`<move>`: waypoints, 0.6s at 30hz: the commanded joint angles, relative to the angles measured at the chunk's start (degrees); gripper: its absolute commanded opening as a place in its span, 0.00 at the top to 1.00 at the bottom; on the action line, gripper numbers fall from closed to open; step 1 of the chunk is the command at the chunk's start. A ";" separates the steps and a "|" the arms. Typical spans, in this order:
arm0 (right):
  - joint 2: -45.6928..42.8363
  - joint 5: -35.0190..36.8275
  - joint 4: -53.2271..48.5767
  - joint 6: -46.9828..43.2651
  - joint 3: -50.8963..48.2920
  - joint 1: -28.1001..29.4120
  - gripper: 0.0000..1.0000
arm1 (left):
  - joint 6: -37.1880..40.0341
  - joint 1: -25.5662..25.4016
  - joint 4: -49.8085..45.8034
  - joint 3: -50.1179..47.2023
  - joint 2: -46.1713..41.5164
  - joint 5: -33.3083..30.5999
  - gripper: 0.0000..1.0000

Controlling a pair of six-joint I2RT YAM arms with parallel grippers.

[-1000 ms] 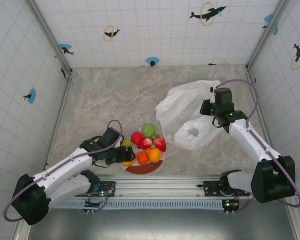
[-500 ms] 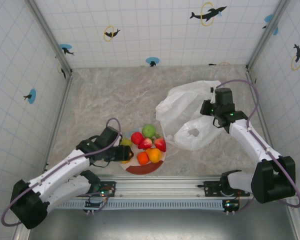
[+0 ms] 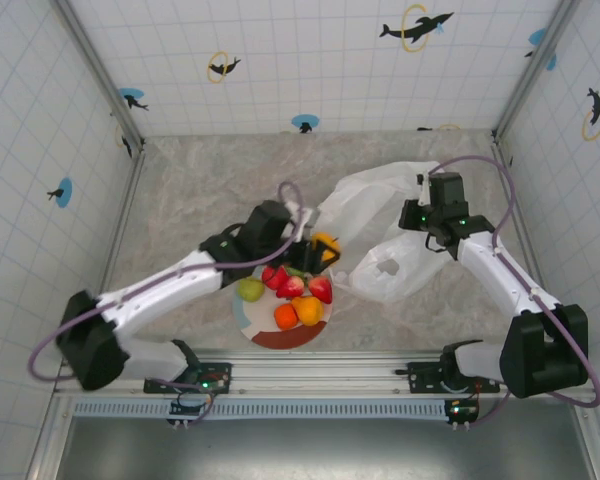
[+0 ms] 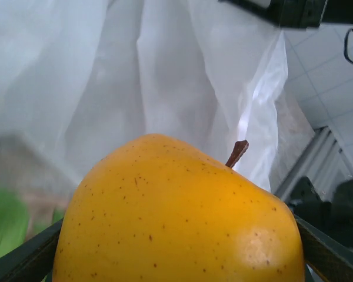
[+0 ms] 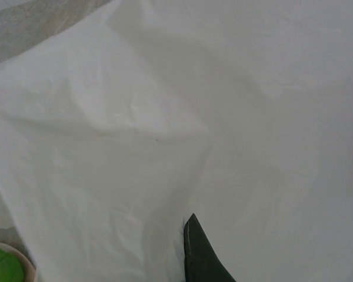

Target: Place the fruits into the plastic bag

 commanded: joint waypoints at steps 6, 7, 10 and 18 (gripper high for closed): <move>0.07 -3.55 -4.24 -3.24 3.44 -0.21 0.99 | 14.85 -0.27 4.66 15.16 20.56 -5.89 0.36; 0.07 -4.19 -4.58 -3.46 3.62 -0.23 0.99 | 15.65 -0.27 5.03 16.21 22.07 -6.24 0.36; 0.50 -7.11 -5.17 -3.81 4.22 -0.59 0.99 | 18.41 -0.27 8.78 17.58 25.98 -6.24 0.37; -0.05 -15.73 0.68 4.74 2.32 -2.64 0.99 | 21.68 -0.84 18.79 18.14 33.36 -4.32 0.37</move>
